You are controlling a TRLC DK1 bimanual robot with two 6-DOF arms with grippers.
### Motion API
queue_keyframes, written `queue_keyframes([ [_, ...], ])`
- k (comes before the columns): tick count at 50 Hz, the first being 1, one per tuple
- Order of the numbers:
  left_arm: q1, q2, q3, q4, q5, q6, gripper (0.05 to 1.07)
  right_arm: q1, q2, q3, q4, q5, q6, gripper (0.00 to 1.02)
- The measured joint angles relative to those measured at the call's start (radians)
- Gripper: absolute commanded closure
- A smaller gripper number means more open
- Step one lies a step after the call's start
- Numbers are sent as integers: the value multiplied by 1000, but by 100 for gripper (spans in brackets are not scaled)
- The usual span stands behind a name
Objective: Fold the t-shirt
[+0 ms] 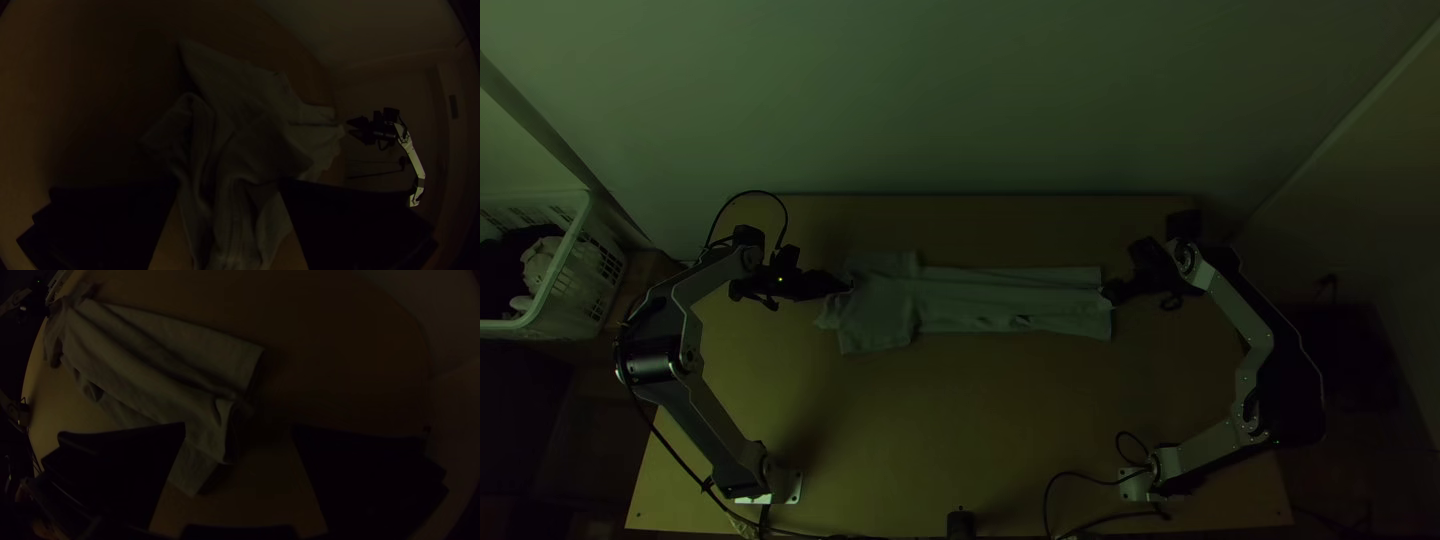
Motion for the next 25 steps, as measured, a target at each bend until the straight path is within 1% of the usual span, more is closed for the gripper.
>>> queue_keyframes([
  [10,-29,16,18,1,11,-21,10,0,0,0,0,0,7,4],
  [25,-86,32,35,38,20,-88,10,1,0,0,0,0,11,4],
])
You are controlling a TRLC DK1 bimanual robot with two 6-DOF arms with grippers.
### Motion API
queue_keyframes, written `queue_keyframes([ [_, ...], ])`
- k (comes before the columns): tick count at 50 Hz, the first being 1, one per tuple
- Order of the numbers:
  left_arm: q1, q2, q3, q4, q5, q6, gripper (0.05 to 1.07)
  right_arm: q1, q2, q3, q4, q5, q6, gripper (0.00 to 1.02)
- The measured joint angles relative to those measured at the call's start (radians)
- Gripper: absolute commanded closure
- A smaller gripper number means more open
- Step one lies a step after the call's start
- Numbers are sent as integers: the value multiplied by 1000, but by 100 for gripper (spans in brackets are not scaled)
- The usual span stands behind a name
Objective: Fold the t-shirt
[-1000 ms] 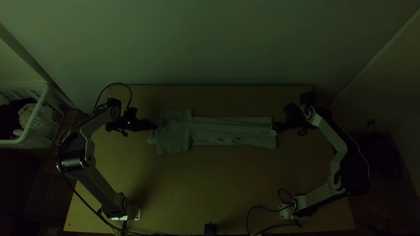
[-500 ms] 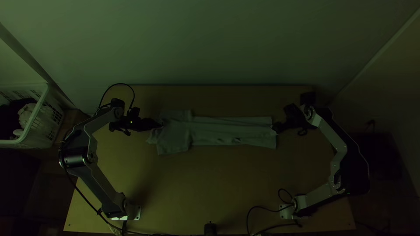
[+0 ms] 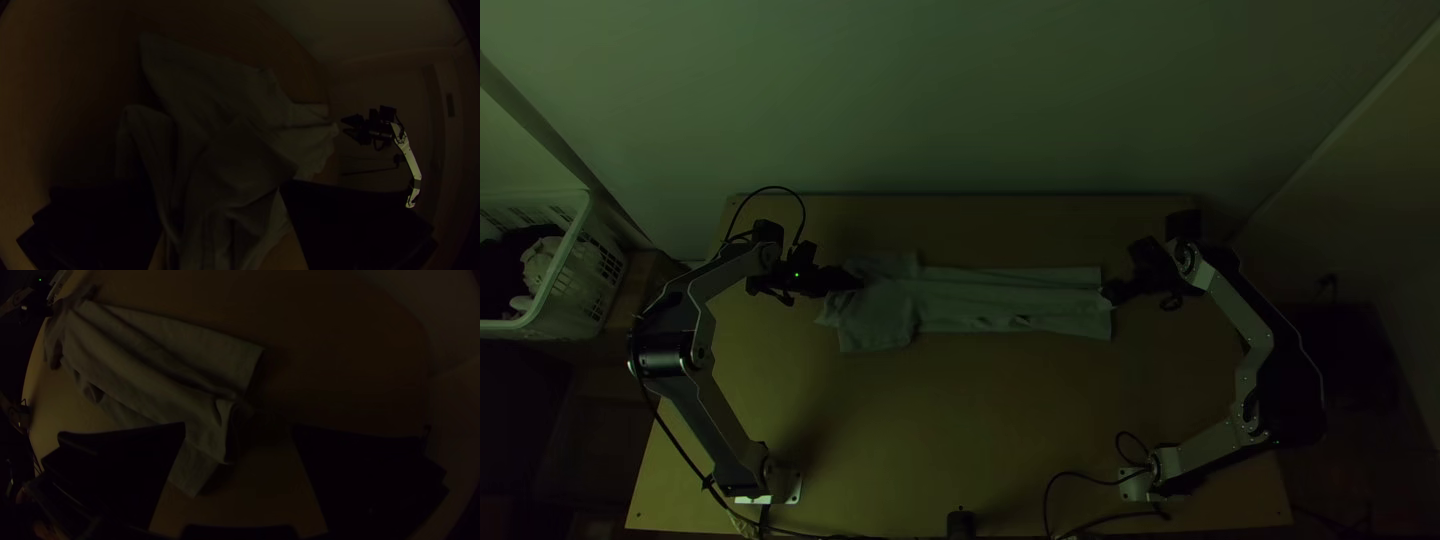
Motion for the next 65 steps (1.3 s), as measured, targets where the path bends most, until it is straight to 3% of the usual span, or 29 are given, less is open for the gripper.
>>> queue_keyframes([
  [4,-6,7,9,5,2,-20,16,0,0,0,0,0,0,4],
  [11,-21,16,13,37,-3,-54,51,0,0,0,0,0,0,4],
  [19,-28,26,12,71,-23,-98,102,0,-2,0,0,0,0,4],
  [20,-28,26,10,77,-25,-103,105,0,-4,0,0,0,1,4],
  [37,-30,2,-3,90,-33,-170,105,0,-38,-24,-1,0,8,4],
  [49,-36,-75,-22,84,-32,-169,105,0,-57,-50,0,0,21,4],
  [65,54,-94,-34,-13,-32,-130,105,0,-94,-69,-1,0,27,4],
])
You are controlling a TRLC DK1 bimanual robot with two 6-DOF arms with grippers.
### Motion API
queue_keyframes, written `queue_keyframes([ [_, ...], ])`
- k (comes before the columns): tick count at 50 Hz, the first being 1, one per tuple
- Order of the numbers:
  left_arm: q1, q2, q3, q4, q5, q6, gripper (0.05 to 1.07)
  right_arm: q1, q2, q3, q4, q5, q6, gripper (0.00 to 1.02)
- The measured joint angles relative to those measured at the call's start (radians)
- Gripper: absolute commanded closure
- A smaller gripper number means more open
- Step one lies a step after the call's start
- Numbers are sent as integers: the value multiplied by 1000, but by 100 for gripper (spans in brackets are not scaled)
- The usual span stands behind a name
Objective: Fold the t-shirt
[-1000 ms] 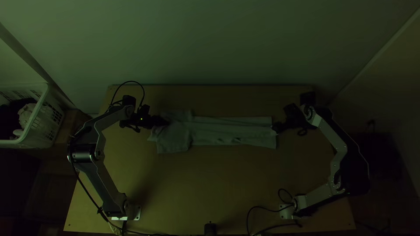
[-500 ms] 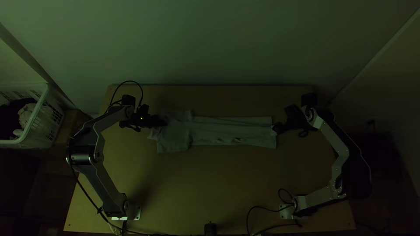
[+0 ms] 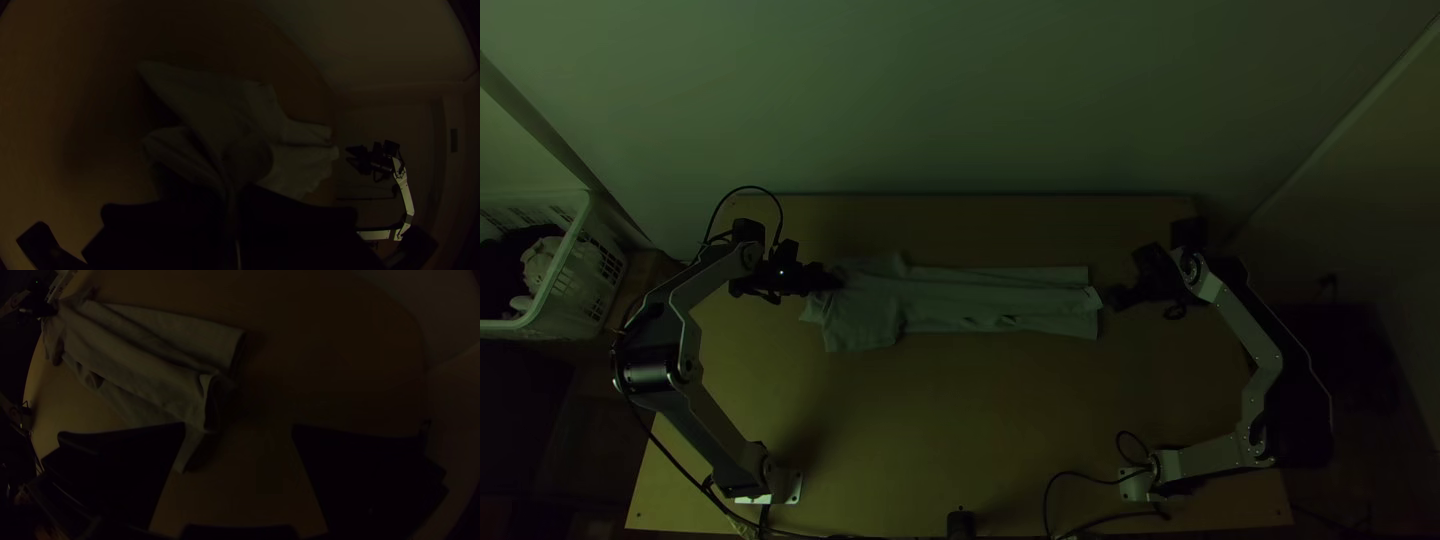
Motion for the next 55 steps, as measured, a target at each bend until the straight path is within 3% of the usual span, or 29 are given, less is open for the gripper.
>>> queue_keyframes([
  [25,-64,-92,-2,-78,-1,-14,105,-1,-29,-41,0,0,0,4],
  [42,-262,-98,141,-66,-1,-195,105,-2,-50,-76,-1,0,4,4],
  [55,-396,-5,264,36,-6,-332,105,-8,-90,-109,0,0,7,4],
])
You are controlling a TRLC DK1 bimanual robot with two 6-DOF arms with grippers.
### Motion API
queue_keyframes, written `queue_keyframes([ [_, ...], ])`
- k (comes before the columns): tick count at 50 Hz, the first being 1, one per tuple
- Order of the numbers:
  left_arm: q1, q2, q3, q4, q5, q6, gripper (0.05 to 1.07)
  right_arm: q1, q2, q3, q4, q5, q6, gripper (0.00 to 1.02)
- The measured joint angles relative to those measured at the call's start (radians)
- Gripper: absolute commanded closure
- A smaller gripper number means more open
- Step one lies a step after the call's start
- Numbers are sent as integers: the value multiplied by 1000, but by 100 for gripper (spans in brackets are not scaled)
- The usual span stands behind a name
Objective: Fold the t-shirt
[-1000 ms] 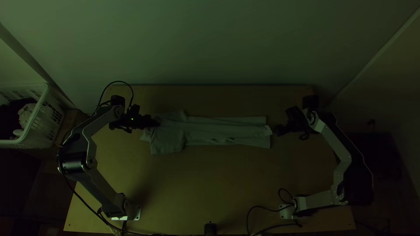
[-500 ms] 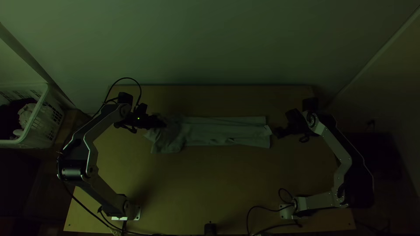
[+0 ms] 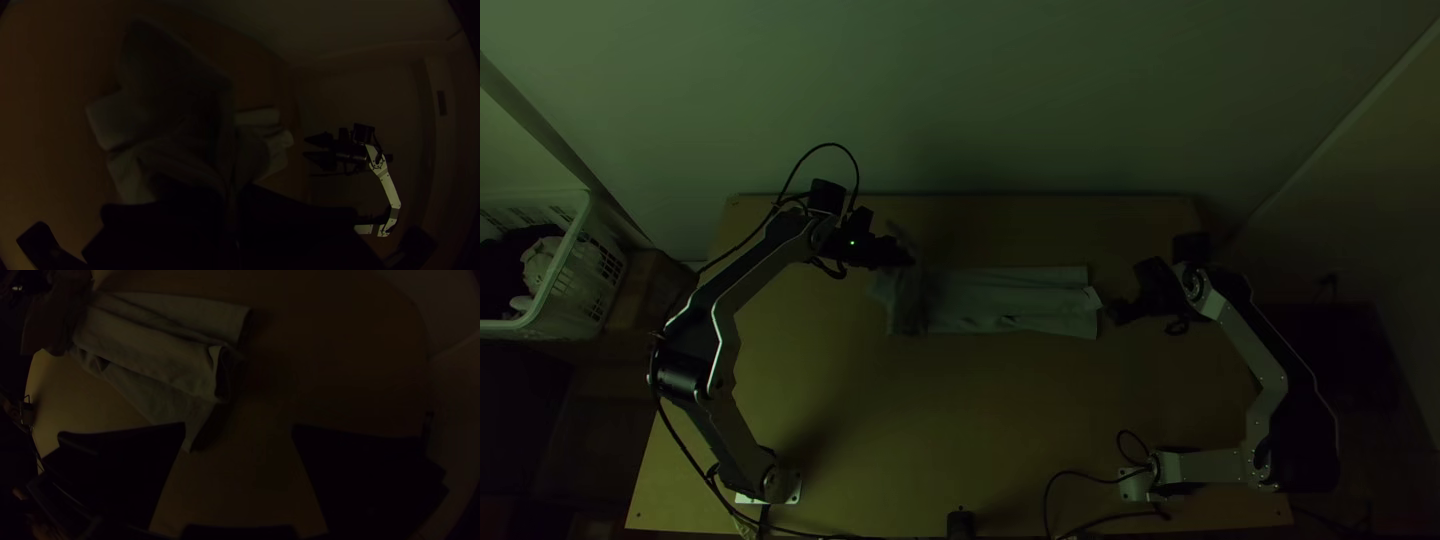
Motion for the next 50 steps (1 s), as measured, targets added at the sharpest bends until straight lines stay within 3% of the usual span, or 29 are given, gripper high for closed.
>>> queue_keyframes([
  [50,-364,499,643,158,-9,-292,105,-139,-135,-103,5,0,71,4],
])
